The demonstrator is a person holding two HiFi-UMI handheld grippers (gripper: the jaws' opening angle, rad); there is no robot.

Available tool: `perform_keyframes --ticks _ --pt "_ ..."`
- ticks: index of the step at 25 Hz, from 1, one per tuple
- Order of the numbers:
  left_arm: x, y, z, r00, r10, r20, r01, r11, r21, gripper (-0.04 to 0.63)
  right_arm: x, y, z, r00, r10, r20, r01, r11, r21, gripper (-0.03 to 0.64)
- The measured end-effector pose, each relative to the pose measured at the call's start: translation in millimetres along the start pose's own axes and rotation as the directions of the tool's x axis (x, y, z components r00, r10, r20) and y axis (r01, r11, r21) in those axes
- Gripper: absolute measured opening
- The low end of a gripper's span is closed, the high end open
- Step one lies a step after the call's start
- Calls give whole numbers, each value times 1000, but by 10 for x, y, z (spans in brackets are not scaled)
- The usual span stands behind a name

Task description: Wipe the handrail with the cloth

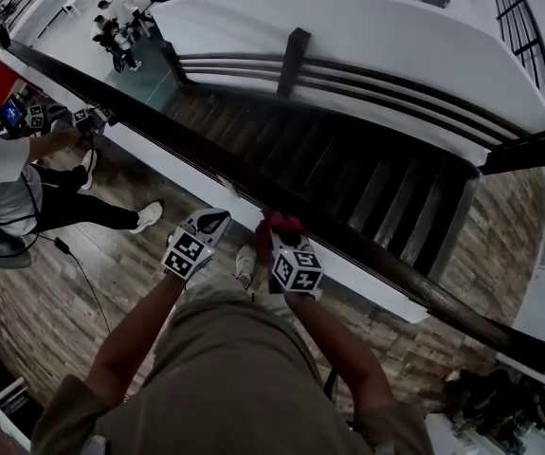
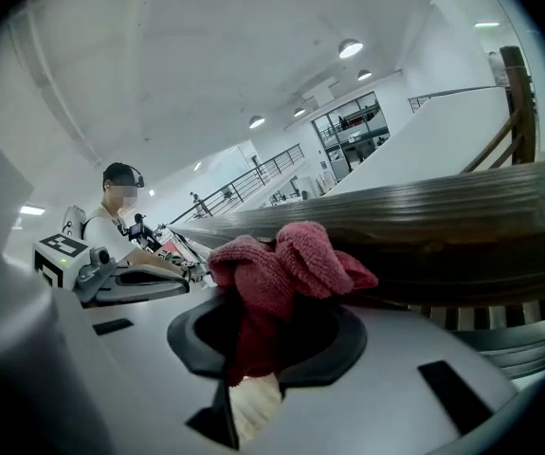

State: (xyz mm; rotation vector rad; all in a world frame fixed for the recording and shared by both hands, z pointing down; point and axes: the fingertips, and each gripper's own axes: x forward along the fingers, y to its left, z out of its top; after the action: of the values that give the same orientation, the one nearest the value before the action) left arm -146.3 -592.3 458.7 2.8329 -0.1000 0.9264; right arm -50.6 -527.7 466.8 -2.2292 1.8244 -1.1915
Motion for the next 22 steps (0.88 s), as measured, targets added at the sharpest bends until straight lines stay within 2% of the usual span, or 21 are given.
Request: perform_keyframes --ticks 9,16,22 --pt "-208 127 -119 998 55 10 -55 997 -58 17 515 501 65 997 71 2 -71 997 -37 97" --pt "-475 458 -327 993 115 -12 -115 990 -79 17 1010 931 112 992 124 21 -122 990 -74 97" --pt "-608 392 -471 988 157 -17 -157 983 -98 17 1159 1097 82 981 188 43 -183 978 -98 97"
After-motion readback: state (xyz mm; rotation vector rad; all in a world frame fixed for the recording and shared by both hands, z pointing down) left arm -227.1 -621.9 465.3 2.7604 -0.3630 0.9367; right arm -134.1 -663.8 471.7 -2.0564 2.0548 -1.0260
